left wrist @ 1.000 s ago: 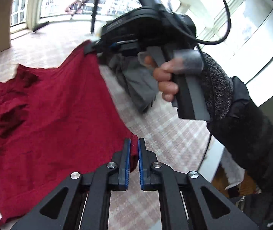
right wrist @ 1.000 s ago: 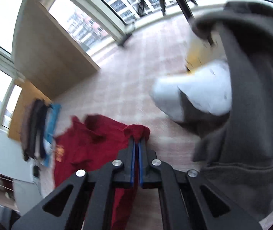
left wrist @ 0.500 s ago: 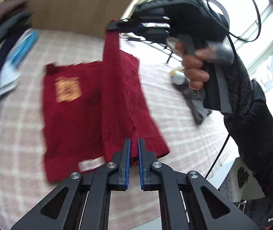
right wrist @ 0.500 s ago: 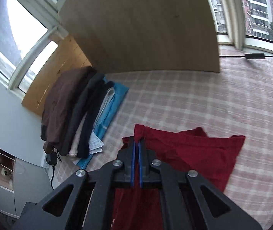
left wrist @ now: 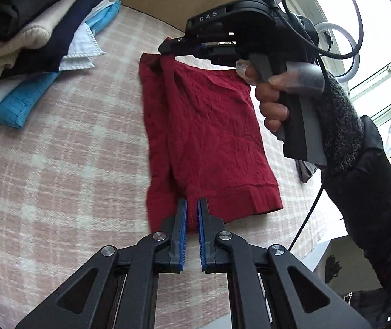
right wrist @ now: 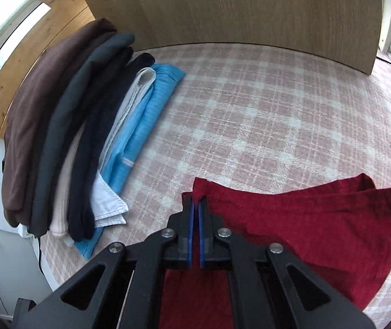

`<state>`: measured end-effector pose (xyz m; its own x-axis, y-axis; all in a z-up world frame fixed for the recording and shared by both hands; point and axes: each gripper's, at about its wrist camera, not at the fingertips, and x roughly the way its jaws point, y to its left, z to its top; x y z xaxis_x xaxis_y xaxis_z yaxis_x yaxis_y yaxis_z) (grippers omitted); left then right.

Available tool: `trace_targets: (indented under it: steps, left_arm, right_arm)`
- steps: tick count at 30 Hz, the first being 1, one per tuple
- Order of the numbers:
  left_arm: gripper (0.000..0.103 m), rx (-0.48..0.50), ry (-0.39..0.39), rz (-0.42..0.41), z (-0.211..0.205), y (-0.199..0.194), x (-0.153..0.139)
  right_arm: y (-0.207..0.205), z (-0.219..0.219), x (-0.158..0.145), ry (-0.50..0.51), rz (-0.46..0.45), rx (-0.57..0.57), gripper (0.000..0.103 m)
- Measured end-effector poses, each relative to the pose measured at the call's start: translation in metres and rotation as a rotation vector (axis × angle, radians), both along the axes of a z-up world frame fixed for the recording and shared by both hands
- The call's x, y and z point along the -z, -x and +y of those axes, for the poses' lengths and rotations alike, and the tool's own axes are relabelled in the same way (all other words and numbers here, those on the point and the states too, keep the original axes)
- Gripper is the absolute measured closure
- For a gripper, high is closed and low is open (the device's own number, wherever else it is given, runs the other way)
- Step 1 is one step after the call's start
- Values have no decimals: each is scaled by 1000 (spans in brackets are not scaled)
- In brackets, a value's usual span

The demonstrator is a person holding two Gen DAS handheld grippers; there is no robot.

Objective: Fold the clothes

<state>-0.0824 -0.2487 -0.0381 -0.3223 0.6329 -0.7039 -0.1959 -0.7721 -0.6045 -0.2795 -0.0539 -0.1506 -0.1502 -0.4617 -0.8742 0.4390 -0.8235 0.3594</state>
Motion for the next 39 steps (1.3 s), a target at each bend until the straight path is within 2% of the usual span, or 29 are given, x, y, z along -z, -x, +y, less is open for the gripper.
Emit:
trace_targets:
  steps: [3,5,7,11,14,15,17,22,23,25,28,30,32,39]
  left_arm:
    - [96,18,19,-11,-2,3,1]
    - [96,19,30,-27,-1,7,1]
    - [94,19,42,-43,0,11,0]
    - [94,12,111,-10,-2,16,9]
    - [93,41,152,23,-1,17,-6]
    - [90,53,168,33,0,21,-9]
    - [89,61,214,44,3,38,-13]
    - [89,55,254,58,9,113,-11]
    - [85,63,253,51,13,128,-9]
    - [84,80,274,38,23,152,-4]
    - [86,116,367,49,41,171,8]
    - [100,125,420,46,46,178,15]
    - [100,121,432,37,43,180,18]
    - [99,100,386,3,25,136,1]
  right_arm:
    - [2,-6,6,-16,-20,-16,97]
    - [3,-10,6,-44,-18,-32,90]
    - [0,-5,-3,-28,-3,-33,84]
    - [-18,31,-38,69,31,-38,79]
    - [-50,74,-62,78,94,-47,74]
    - [-62,87,-63,64,106,-44,74]
    - [-87,111,-57,23,102,-28,74]
    - [-143,144,-21,-86,49,1,74]
    - [-151,147,-13,-103,45,2,74]
    - [-162,150,-4,-115,40,14,74]
    - [-165,151,-1,-115,49,25,74]
    - [-164,152,-1,-112,50,28,74]
    - [-164,153,1,-116,45,18,74]
    - [-165,164,-8,-90,46,8,74]
